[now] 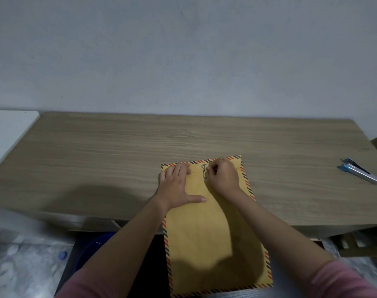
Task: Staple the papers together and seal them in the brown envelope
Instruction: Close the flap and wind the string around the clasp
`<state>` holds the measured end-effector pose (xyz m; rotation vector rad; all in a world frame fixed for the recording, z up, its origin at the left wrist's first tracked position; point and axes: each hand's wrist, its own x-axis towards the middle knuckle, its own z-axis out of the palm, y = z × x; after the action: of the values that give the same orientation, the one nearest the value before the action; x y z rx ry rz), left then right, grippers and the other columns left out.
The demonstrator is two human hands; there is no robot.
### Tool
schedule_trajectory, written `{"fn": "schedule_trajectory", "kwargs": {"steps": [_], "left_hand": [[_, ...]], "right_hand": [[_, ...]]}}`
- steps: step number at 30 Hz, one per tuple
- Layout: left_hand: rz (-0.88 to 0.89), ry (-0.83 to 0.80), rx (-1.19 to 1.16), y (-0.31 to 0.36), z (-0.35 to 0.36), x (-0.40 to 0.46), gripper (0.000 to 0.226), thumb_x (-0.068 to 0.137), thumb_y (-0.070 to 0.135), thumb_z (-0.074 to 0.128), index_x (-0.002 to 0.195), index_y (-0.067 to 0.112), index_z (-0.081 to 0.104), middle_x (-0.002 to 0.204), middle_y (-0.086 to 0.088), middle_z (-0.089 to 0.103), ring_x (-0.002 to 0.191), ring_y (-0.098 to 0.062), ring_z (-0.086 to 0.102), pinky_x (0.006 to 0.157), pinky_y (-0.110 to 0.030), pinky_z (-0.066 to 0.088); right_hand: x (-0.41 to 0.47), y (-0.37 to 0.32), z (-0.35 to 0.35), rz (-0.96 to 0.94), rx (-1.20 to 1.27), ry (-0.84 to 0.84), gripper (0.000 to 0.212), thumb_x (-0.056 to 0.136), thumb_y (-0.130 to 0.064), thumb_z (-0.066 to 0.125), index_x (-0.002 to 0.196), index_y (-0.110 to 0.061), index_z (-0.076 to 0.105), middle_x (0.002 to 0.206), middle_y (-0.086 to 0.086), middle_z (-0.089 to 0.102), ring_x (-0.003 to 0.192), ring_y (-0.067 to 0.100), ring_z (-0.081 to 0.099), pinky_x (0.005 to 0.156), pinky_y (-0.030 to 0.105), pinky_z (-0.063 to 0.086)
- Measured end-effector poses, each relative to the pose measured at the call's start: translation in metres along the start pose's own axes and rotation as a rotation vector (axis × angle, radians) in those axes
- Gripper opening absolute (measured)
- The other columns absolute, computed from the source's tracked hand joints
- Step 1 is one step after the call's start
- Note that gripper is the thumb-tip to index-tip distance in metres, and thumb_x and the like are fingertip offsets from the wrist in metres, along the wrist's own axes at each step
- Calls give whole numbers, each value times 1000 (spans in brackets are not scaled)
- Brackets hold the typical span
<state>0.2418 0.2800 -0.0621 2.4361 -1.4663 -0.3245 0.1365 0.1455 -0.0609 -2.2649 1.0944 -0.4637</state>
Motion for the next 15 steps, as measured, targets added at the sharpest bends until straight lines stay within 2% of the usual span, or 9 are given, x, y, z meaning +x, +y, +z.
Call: {"fn": "schedule_trajectory", "kwargs": {"steps": [3, 5, 7, 9, 11, 15], "left_hand": [[6, -55, 20, 2, 0, -6, 102, 65, 82, 51, 144, 23, 25, 151, 9, 25, 137, -16, 24, 111, -44, 18], [4, -109, 59, 7, 1, -12, 95, 76, 77, 43, 149, 22, 16, 160, 7, 6, 146, -16, 8, 116, -50, 8], [-26, -125, 69, 11, 3, -18, 88, 82, 73, 37, 151, 24, 10, 161, 6, -3, 147, -16, -1, 116, -53, 4], [-60, -130, 60, 14, 5, -21, 84, 85, 71, 35, 151, 26, 7, 160, 5, -7, 147, -17, -5, 116, -53, 3], [-65, -135, 63, 16, 5, -21, 83, 86, 70, 33, 151, 27, 6, 160, 4, -8, 147, -17, -6, 116, -53, 2], [-72, -138, 79, 16, 3, -20, 82, 86, 70, 33, 151, 28, 6, 160, 4, -7, 147, -18, -4, 116, -54, 4]], "right_hand": [[-7, 6, -6, -10, 53, 48, 4, 82, -14, 65, 86, -13, 67, 90, 5, 60, 91, 25, 56, 75, 35, 48], [-18, 15, -11, 4, -20, 99, 17, 78, -23, 70, 94, -18, 67, 101, 7, 56, 100, 27, 51, 84, 39, 45], [-29, 26, -17, 72, -138, 183, 30, 76, -34, 71, 104, -25, 64, 117, 9, 49, 110, 30, 44, 91, 42, 37], [-37, 35, -24, 157, -156, 191, 42, 76, -41, 69, 116, -32, 57, 130, 11, 42, 119, 32, 38, 98, 45, 32], [-40, 41, -29, 184, -127, 128, 48, 78, -44, 66, 123, -36, 52, 133, 8, 42, 122, 30, 37, 101, 46, 29], [-37, 38, -39, 198, -23, 56, 41, 79, -45, 65, 119, -40, 55, 127, 2, 45, 119, 27, 40, 102, 44, 29]]}}
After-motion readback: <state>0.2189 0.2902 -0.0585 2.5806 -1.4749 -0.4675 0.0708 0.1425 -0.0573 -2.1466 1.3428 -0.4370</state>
